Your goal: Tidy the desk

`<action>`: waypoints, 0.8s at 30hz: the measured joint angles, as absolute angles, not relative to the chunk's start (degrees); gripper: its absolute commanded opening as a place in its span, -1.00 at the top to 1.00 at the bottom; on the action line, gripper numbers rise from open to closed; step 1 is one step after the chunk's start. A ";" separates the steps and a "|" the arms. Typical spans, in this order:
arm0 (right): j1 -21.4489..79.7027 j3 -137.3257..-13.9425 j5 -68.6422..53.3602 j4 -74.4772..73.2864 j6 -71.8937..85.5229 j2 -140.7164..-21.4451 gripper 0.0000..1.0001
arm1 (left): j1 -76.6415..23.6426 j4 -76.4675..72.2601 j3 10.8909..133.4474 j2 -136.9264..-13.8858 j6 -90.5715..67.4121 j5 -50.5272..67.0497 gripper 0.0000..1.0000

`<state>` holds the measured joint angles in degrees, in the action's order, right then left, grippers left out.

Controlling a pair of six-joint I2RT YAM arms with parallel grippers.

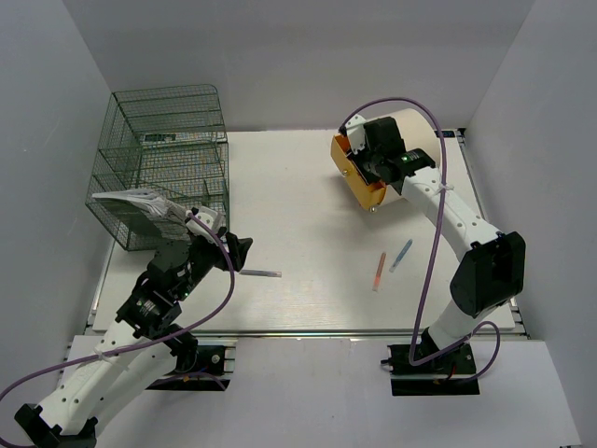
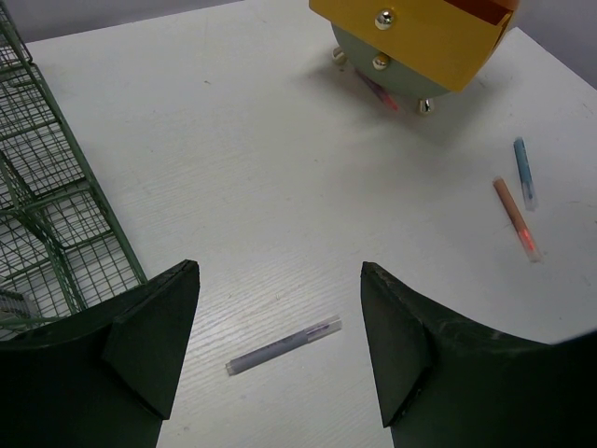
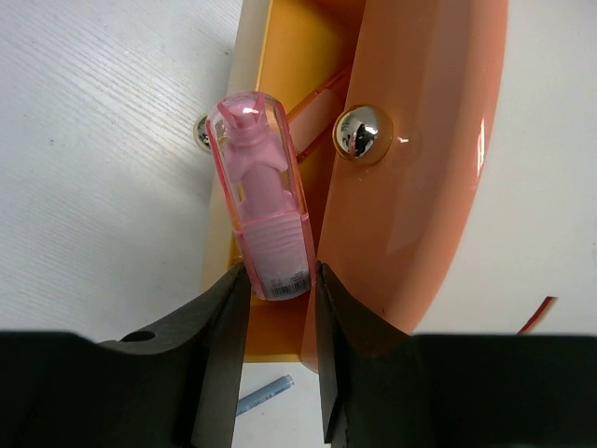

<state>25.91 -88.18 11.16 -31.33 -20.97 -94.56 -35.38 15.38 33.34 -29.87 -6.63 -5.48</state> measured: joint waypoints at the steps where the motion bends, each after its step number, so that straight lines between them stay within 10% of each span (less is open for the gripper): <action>1: 25.91 -88.18 11.25 -31.29 -20.97 -94.56 0.77 | -35.38 15.38 33.34 -29.87 -6.63 -5.48 -0.59; 24: 25.89 -87.20 12.47 -29.85 -20.49 -96.20 0.53 | -35.38 15.38 33.34 -29.50 -6.63 -5.48 -0.59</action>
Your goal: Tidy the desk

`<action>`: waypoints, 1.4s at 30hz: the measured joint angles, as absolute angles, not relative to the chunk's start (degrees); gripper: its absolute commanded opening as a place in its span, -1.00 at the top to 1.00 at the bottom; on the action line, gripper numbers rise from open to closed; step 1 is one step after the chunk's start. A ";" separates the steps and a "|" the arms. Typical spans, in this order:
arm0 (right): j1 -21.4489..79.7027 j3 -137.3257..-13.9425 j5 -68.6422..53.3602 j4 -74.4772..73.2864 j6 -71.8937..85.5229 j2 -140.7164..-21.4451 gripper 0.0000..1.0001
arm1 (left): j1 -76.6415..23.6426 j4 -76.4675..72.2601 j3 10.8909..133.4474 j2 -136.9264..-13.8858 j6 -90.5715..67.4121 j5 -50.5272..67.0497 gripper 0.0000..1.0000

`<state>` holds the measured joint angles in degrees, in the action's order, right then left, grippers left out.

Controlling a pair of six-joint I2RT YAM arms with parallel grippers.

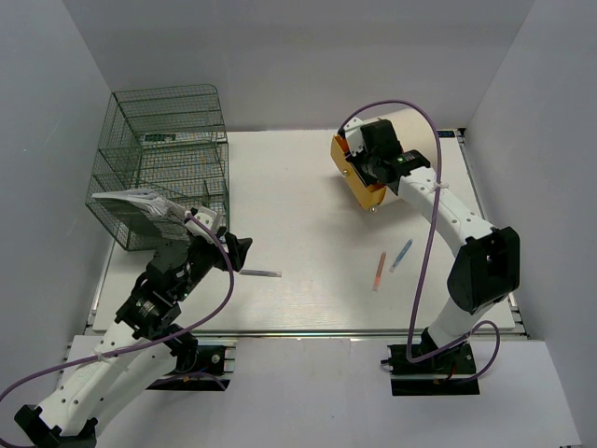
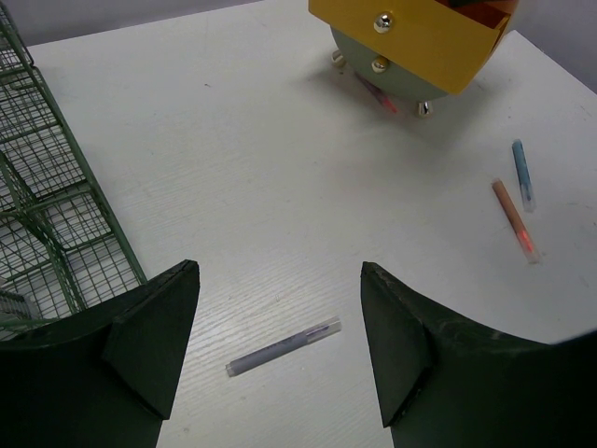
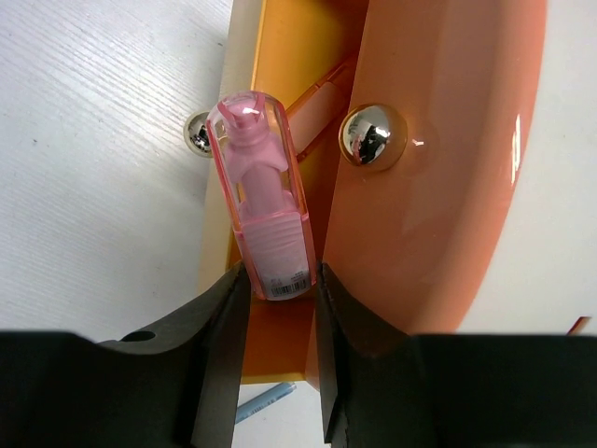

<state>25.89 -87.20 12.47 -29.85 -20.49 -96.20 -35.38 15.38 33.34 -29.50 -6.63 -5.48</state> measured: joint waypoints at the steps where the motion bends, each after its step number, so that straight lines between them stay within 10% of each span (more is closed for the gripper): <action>1: 25.89 -87.18 12.53 -29.82 -20.49 -96.20 0.47 | -35.38 15.38 33.34 -29.50 -6.63 -5.48 -0.59; 27: 25.91 -87.07 12.43 -29.85 -19.94 -96.29 0.07 | -35.38 15.38 33.34 -29.39 -6.63 -5.48 -0.59; 37: 25.96 -87.07 12.25 -29.80 -19.92 -96.29 0.09 | -35.38 15.38 33.34 -29.39 -6.63 -5.48 -0.59; 42: 25.87 -85.49 9.74 -28.80 -20.18 -95.20 0.48 | -35.38 15.38 33.34 -29.39 -6.63 -5.48 -0.56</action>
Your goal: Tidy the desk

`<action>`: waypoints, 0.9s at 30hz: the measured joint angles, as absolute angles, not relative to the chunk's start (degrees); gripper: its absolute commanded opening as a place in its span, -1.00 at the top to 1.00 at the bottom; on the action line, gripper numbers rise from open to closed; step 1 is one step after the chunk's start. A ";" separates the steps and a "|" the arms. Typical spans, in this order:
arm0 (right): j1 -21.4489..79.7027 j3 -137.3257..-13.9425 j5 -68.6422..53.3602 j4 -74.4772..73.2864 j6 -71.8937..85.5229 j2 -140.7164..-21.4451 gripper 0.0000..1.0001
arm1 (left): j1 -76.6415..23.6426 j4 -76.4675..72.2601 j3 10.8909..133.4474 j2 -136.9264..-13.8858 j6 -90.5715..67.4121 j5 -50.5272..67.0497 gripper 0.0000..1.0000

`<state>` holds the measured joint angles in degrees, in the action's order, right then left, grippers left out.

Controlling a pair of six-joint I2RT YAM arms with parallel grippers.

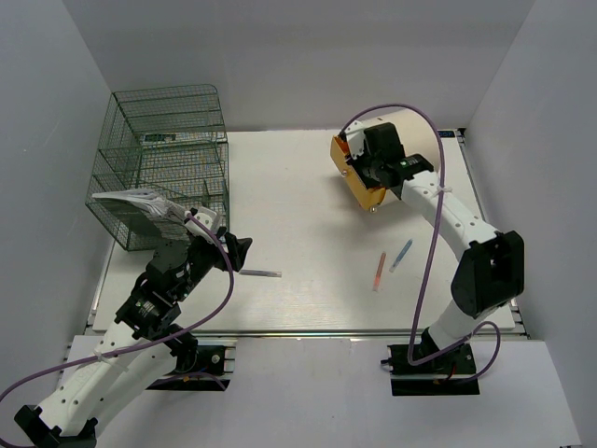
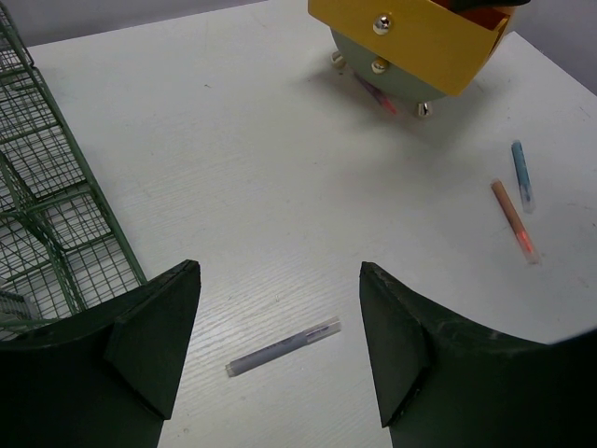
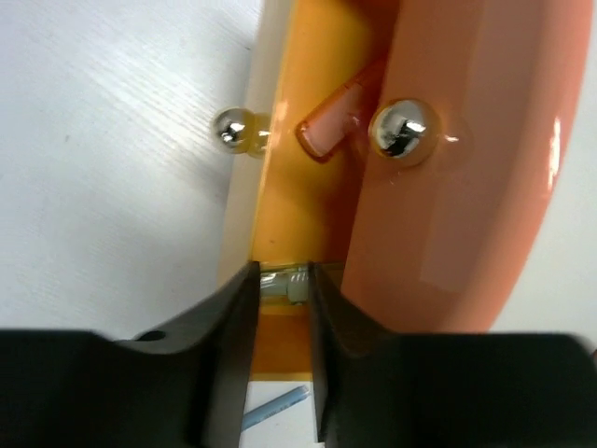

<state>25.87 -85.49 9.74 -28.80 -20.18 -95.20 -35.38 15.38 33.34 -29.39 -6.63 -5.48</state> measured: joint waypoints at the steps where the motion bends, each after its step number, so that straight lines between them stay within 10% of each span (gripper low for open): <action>1: 25.71 -84.49 8.25 -28.27 -20.51 -94.21 0.58 | -35.38 15.38 33.34 -29.39 -6.63 -5.45 -0.53; 5: 25.61 -79.24 -1.54 -26.79 -22.96 -86.89 1.00 | -35.38 15.35 33.34 -29.41 -6.70 -5.26 -0.30; 9: 25.63 -73.47 -12.84 -23.18 -25.74 -76.82 1.00 | -35.38 14.98 33.32 -29.52 -6.61 -4.43 0.08; 14: 25.67 -66.11 -22.13 -18.87 -25.08 -68.99 1.00 | -35.38 14.39 33.21 -29.80 -6.46 -2.22 0.97; 27: 24.05 -58.11 -33.61 -18.92 -22.13 -65.39 0.98 | -35.35 14.17 33.21 -34.22 -6.98 3.90 1.00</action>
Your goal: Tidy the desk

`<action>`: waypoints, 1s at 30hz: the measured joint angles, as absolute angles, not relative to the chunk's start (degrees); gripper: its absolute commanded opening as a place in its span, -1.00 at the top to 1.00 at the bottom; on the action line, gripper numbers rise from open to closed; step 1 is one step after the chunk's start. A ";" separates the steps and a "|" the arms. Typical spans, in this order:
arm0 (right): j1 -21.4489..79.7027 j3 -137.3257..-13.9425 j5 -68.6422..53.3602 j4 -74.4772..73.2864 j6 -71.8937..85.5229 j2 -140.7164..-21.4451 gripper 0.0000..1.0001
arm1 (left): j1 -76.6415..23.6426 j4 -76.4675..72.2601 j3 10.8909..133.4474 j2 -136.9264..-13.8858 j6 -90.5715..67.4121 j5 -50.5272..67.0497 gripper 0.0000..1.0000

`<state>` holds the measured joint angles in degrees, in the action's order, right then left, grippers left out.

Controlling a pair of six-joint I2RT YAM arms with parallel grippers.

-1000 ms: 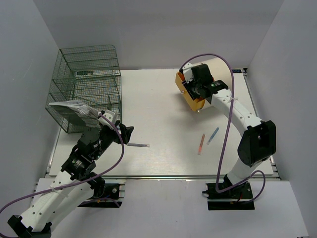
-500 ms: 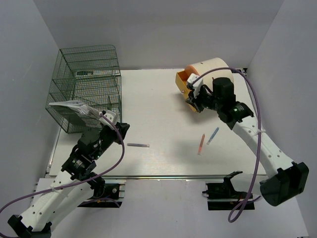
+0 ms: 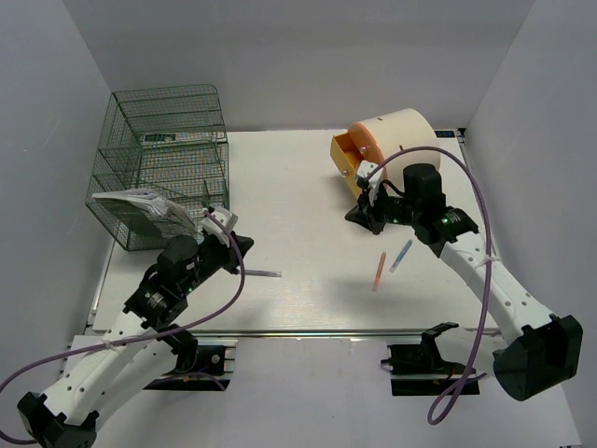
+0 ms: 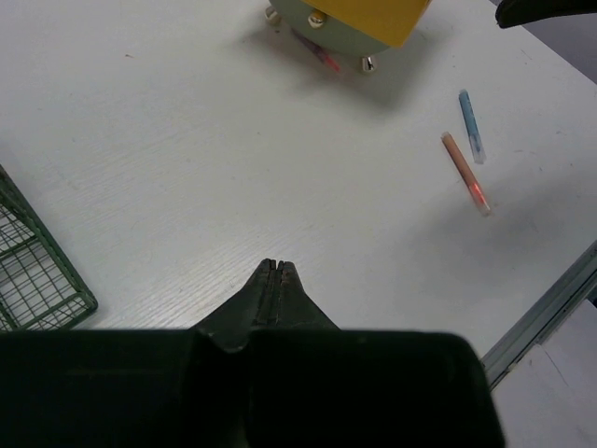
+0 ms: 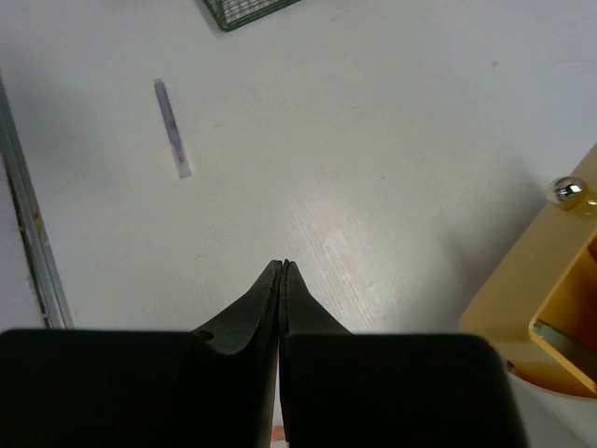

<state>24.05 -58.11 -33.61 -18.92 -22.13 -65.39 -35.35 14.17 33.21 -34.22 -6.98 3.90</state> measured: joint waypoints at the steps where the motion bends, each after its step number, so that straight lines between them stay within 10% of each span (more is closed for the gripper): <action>1: 23.81 -57.65 -34.76 -19.31 -23.07 -65.41 0.97 | -35.35 14.17 33.21 -34.39 -7.05 4.25 1.00; 13: 22.94 -56.25 -47.72 -34.35 -43.07 -77.43 1.00 | -34.65 14.74 33.36 -37.10 -7.05 8.64 0.99; 23: 22.48 -53.47 -41.87 -25.23 -34.26 -73.10 1.00 | -34.65 13.39 33.36 -39.24 -9.04 7.90 -0.16; 30: 22.24 -50.50 -33.32 -16.40 -21.67 -64.20 1.00 | -34.65 10.72 34.96 -47.86 -16.51 8.93 -0.33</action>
